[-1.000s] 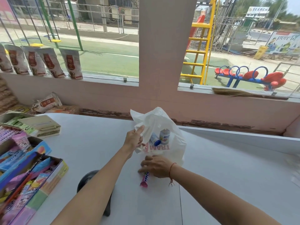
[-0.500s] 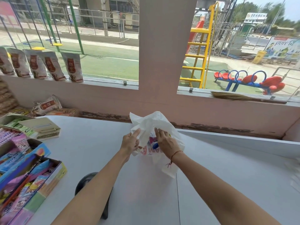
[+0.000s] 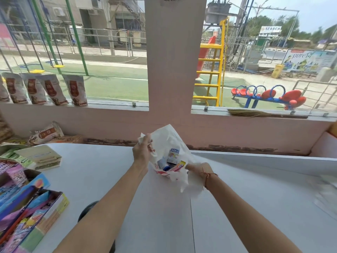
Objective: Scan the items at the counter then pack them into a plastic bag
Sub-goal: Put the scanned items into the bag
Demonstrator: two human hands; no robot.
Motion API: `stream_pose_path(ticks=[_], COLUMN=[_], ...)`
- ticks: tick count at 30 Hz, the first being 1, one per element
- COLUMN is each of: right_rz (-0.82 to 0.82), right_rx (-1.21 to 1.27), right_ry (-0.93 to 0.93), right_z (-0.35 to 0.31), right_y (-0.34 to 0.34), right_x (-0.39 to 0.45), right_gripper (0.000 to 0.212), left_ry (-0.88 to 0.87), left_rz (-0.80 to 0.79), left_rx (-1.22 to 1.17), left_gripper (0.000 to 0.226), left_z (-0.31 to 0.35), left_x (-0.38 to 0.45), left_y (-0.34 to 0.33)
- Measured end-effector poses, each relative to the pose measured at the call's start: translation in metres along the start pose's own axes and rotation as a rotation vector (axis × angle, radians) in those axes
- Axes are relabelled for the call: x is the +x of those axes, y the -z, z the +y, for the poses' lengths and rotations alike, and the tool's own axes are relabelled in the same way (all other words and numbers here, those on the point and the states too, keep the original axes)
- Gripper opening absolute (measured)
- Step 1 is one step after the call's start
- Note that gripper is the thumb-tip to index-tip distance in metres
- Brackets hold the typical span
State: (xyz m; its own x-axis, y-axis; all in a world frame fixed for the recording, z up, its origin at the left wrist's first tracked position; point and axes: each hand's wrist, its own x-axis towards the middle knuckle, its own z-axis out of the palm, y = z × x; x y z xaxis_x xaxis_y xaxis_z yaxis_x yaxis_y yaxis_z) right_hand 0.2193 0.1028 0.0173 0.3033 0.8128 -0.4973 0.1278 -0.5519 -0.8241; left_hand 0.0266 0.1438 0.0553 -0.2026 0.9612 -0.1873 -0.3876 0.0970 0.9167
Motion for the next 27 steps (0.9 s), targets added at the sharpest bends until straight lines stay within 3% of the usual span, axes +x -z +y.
stream_pose_path(ticks=[2,4,7,10,13,15,17,19,21,24,27], right_rz=[-0.08,-0.183,-0.274,-0.178,-0.034,0.051,0.073,0.079,0.134,0.167,0.194], right_rx=[0.236,0.459,0.48,0.392,0.392,0.366,0.344,0.25,0.232,0.288,0.279], right_ry=[0.12,0.318,0.637,0.81,0.959,1.0,0.982,0.925,0.897,0.88,0.945], right_z=[-0.047,-0.108,-0.187,-0.226,-0.247,-0.255,-0.261,-0.263,-0.261,-0.249,-0.231], right_y=[0.018,0.041,0.07,0.085,0.093,0.092,0.091,0.09,0.088,0.087,0.09], right_x=[-0.013,-0.034,-0.068,-0.091,-0.1,-0.097,-0.087,-0.075,-0.062,-0.054,-0.063], right_gripper=[0.012,0.009,0.025,0.039,0.027,0.019,0.024,0.03,0.03,0.03,0.029], left_ry=[-0.073,-0.16,-0.31,-0.483,-0.623,-0.59,-0.462,-0.318,-0.251,-0.433,-0.59], left_rz=[-0.064,-0.176,-0.337,-0.381,-0.202,-0.128,-0.297,-0.446,-0.42,-0.128,-0.074], left_rx=[-0.001,-0.037,0.129,0.469,0.669,0.705,0.693,0.774,0.913,1.15,1.041], left_gripper=[0.015,0.015,0.007,0.004,0.023,0.048,0.065,0.058,0.037,0.045,0.056], left_z=[0.036,0.087,0.168,0.22,0.249,0.263,0.273,0.275,0.27,0.26,0.247], left_x=[-0.004,-0.007,-0.01,-0.007,-0.006,-0.01,-0.011,-0.012,-0.01,-0.009,-0.022], left_y=[-0.02,-0.046,-0.079,-0.09,-0.088,-0.083,-0.079,-0.076,-0.071,-0.061,-0.051])
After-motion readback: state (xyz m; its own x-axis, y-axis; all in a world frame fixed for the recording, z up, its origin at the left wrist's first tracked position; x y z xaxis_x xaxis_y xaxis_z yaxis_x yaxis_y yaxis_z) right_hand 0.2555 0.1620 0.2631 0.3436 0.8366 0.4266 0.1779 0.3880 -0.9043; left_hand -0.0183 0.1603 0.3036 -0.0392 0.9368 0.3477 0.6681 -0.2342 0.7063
